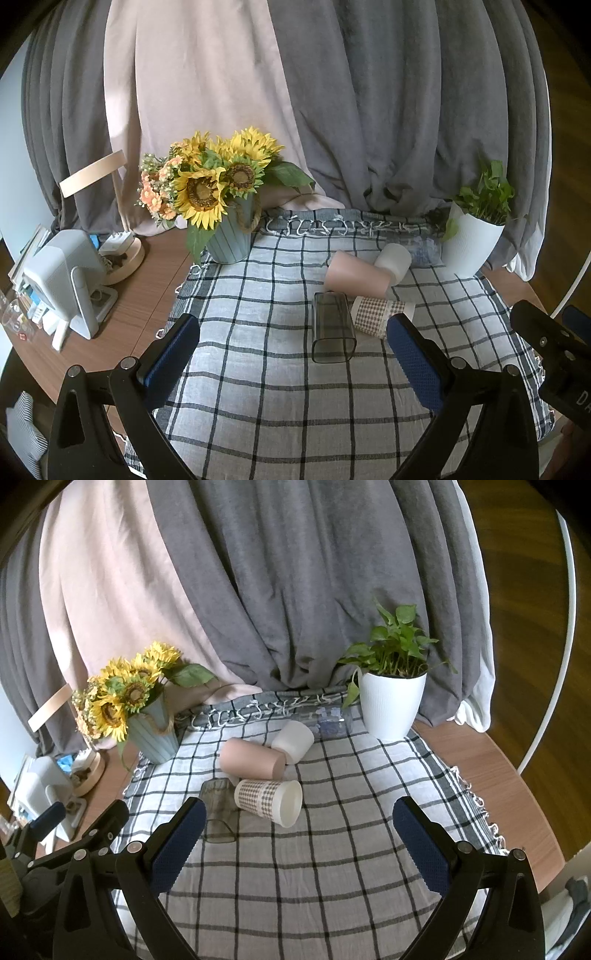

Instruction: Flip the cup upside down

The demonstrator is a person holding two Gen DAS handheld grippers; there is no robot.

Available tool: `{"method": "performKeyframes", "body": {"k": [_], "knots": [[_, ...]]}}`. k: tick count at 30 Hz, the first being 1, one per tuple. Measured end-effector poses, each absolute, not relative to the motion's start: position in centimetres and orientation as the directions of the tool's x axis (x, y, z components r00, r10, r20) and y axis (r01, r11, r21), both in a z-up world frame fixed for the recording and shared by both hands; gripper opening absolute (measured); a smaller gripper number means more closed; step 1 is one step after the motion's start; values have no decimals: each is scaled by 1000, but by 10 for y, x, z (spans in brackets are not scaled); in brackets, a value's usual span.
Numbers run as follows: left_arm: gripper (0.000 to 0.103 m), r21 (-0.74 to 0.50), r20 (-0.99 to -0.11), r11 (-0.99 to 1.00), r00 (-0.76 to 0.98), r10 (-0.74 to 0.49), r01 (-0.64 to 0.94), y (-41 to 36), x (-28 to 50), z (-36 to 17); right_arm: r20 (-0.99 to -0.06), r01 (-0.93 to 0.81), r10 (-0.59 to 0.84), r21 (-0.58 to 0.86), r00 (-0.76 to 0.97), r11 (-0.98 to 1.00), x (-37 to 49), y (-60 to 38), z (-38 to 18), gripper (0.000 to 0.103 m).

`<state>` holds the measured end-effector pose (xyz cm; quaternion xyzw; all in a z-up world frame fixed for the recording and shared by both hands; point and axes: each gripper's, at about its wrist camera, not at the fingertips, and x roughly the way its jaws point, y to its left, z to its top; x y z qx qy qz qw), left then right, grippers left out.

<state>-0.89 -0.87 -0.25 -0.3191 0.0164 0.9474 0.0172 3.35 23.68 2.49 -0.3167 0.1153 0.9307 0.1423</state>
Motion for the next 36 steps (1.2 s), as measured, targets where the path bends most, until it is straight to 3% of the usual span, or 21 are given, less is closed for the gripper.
{"method": "performKeyframes", "body": {"k": [36], "knots": [[103,28,-618,-993,-783,72,-113,-10,-18,-7,-627,-339,191,124,-755,-933,31,238,20,102]]}}
